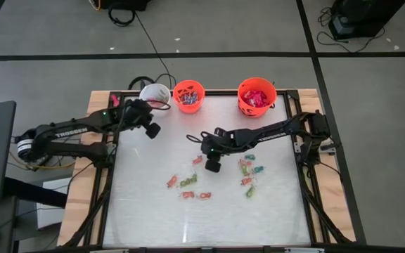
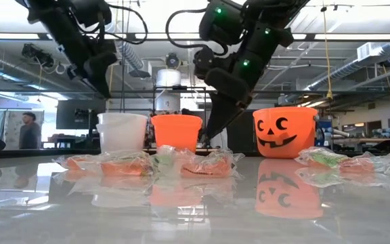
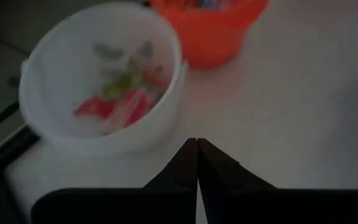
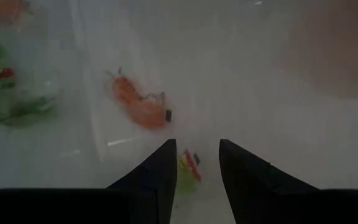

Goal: Sort candy by brand, put in halloween buckets
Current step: Put the orange gummy into the white bucket

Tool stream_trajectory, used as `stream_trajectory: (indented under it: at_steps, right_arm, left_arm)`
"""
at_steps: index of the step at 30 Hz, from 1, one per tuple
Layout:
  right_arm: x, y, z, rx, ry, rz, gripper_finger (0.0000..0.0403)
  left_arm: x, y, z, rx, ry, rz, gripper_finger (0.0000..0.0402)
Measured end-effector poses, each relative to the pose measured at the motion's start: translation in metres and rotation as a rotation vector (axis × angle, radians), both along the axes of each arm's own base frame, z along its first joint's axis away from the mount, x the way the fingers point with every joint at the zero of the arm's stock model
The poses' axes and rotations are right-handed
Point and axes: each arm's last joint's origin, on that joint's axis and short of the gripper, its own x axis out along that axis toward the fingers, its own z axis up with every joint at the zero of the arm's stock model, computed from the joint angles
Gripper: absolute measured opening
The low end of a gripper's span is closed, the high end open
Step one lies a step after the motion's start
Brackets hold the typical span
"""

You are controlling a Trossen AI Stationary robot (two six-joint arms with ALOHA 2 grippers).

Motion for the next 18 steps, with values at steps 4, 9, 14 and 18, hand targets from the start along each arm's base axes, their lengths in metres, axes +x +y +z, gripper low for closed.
stream_trajectory:
  at_steps: [4,9,14,18]
  right_arm:
    - [0.002,-0.002,0.001,-0.007,-0.026,-0.008,0.0132]
    - [0.002,-0.004,0.001,-0.042,-0.023,-0.031,0.0132]
    - [-0.004,-0.007,-0.007,-0.059,0.003,-0.047,0.0132]
    - [-0.010,-0.013,-0.016,-0.055,0.024,-0.070,0.0132]
  left_arm:
    - [0.012,0.004,0.001,-0.003,-0.076,-0.037,0.0016]
    - [0.030,-0.015,-0.016,-0.236,-0.103,-0.354,0.0016]
    - [0.045,-0.055,-0.048,-0.432,-0.112,-0.634,0.0016]
    - [0.049,-0.084,-0.062,-0.512,-0.078,-0.707,0.0017]
